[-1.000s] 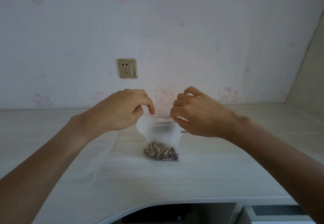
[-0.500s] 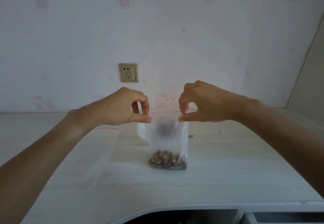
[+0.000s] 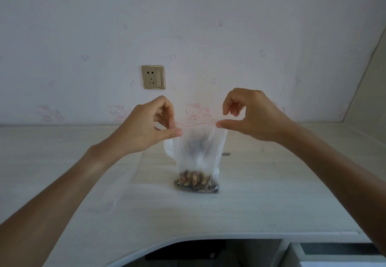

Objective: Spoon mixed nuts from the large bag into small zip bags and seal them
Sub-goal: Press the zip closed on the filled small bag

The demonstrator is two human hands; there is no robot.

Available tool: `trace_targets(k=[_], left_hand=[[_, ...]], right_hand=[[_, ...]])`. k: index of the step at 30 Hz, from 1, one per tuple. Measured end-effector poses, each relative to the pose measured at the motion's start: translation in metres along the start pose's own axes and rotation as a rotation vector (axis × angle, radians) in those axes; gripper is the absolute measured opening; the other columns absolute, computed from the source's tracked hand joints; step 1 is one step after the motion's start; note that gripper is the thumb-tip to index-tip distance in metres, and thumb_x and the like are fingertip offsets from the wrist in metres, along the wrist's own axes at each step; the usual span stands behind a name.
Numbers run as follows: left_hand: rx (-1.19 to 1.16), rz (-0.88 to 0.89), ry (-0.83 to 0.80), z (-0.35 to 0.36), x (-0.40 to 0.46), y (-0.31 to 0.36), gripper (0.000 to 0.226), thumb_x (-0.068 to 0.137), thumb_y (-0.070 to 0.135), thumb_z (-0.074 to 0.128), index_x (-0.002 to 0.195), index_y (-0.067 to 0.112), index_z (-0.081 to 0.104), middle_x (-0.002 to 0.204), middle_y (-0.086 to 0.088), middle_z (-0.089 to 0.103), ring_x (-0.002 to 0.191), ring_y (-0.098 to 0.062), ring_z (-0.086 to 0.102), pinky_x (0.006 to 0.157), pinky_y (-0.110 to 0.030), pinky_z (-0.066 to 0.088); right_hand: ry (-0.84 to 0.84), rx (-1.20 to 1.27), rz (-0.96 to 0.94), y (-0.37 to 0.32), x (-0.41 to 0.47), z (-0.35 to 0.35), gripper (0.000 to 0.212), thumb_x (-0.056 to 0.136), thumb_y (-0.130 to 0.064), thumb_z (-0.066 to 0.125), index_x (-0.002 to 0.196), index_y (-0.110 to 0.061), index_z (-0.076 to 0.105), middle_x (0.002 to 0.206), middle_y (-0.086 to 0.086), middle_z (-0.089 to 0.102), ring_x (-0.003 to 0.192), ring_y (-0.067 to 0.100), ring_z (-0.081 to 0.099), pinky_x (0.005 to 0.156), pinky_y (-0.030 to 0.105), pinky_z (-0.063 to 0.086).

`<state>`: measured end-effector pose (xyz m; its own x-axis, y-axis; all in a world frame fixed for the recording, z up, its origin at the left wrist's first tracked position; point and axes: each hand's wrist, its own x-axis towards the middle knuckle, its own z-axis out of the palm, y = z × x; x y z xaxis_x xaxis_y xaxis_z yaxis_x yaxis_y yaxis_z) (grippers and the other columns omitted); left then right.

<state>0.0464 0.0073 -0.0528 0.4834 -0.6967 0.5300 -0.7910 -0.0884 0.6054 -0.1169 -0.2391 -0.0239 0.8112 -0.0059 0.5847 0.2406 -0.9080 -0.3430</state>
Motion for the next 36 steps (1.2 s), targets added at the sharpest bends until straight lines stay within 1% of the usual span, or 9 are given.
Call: trace_targets(k=[5,12,14,16,22,26,29,31,36], left_hand=[[-0.212,-0.208,0.012,0.015,-0.021,-0.019,0.072,0.064,0.049,0.094,0.126,0.033,0.060,0.110,0.010,0.073,0.100,-0.010,0.074,0.081,-0.028,0.062],[-0.382,-0.325,-0.253,0.055,-0.050,-0.037,0.037,0.086,0.029,0.084,0.121,0.022,0.074,0.118,0.003,0.078,0.110,-0.012,0.074,0.094,-0.020,0.055],[-0.426,-0.351,-0.173,0.069,-0.055,-0.039,0.015,0.089,0.031,0.077,0.101,0.023,0.082,0.107,-0.001,0.081,0.101,-0.013,0.075,0.089,-0.022,0.056],[-0.461,-0.361,-0.094,0.079,-0.057,-0.040,0.016,0.092,0.034,0.071,0.090,0.024,0.083,0.101,-0.004,0.081,0.098,-0.016,0.076,0.088,-0.023,0.058],[-0.607,-0.417,0.029,0.092,-0.057,-0.036,0.030,0.094,0.041,0.070,0.100,0.013,0.079,0.104,-0.010,0.080,0.102,-0.026,0.077,0.087,-0.030,0.061],[-0.710,-0.448,0.137,0.098,-0.051,-0.029,0.030,0.092,0.041,0.073,0.102,0.013,0.078,0.104,-0.010,0.080,0.098,-0.028,0.078,0.070,-0.027,0.061],[-0.660,-0.372,0.134,0.107,-0.046,-0.029,0.032,0.094,0.042,0.069,0.104,0.013,0.076,0.102,-0.008,0.081,0.097,-0.023,0.078,0.077,-0.031,0.062],[-0.597,-0.313,0.131,0.113,-0.045,-0.032,0.029,0.092,0.040,0.070,0.103,0.014,0.076,0.098,-0.006,0.081,0.094,-0.021,0.078,0.085,-0.034,0.063],[-0.105,-0.085,-0.139,0.139,-0.060,-0.055,0.017,0.092,0.044,0.071,0.108,0.039,0.074,0.109,0.025,0.074,0.104,0.003,0.070,0.095,-0.020,0.055]], right_hand=[[0.064,0.248,0.234,0.014,-0.020,0.019,0.042,0.072,-0.042,0.090,0.099,-0.025,0.063,0.099,-0.009,0.068,0.089,0.007,0.069,0.076,0.029,0.061],[0.070,0.624,0.519,0.024,-0.048,0.062,0.081,0.058,-0.056,0.094,0.124,-0.025,0.058,0.111,-0.004,0.074,0.100,0.010,0.073,0.079,0.027,0.059],[0.034,0.760,0.572,0.024,-0.056,0.077,0.077,0.060,-0.043,0.095,0.124,-0.018,0.059,0.109,0.001,0.077,0.100,0.016,0.075,0.081,0.030,0.058],[-0.037,0.828,0.616,0.020,-0.064,0.091,0.070,0.064,-0.035,0.094,0.123,-0.017,0.061,0.108,0.000,0.079,0.101,0.017,0.075,0.086,0.032,0.058],[-0.103,0.802,0.640,0.009,-0.075,0.116,0.021,0.088,-0.033,0.080,0.104,-0.022,0.080,0.102,-0.003,0.080,0.101,0.017,0.074,0.090,0.029,0.056],[-0.006,0.826,0.680,0.003,-0.075,0.114,0.020,0.098,-0.031,0.068,0.092,-0.017,0.082,0.094,0.004,0.080,0.091,0.017,0.075,0.073,0.023,0.059],[0.081,0.839,0.712,0.007,-0.075,0.099,0.024,0.101,-0.027,0.064,0.093,-0.012,0.081,0.093,0.009,0.080,0.085,0.021,0.076,0.066,0.026,0.060],[0.161,0.857,0.742,0.018,-0.078,0.086,0.027,0.103,-0.024,0.061,0.095,-0.005,0.080,0.096,0.015,0.079,0.087,0.027,0.075,0.073,0.034,0.061],[0.433,0.872,0.839,0.066,-0.081,0.050,0.027,0.103,-0.021,0.060,0.095,-0.001,0.077,0.097,0.018,0.078,0.089,0.030,0.076,0.080,0.035,0.059]])
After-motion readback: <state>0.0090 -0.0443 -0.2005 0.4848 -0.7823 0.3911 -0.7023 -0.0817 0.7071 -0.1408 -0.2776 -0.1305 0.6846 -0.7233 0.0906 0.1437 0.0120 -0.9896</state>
